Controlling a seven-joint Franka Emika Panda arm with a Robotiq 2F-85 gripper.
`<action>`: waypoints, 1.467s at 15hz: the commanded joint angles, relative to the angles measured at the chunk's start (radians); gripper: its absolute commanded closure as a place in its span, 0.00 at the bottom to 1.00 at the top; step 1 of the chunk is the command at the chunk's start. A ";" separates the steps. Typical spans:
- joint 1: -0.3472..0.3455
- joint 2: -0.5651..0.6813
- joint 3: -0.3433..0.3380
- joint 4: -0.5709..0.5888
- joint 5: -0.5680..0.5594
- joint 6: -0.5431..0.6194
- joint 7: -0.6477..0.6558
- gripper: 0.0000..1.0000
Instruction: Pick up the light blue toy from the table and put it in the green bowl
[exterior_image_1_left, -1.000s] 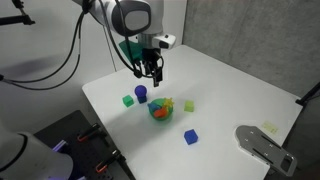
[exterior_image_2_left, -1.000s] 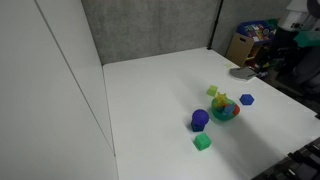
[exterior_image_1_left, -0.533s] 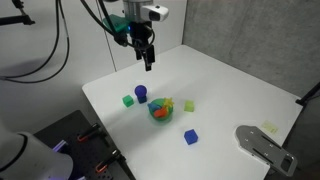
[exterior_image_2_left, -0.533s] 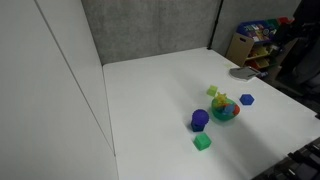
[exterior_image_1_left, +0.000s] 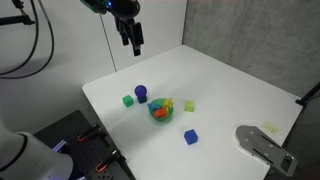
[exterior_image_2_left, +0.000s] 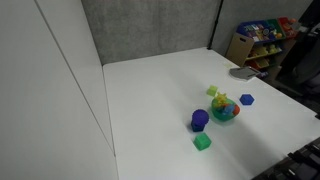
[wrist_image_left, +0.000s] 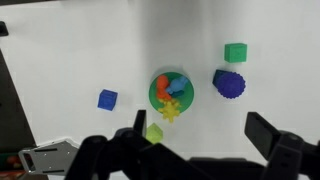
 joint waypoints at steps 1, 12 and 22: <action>0.013 -0.067 -0.016 0.014 0.050 -0.071 -0.081 0.00; -0.003 -0.146 0.004 0.004 0.022 -0.159 -0.077 0.00; -0.002 -0.130 0.004 -0.001 0.002 -0.138 -0.063 0.00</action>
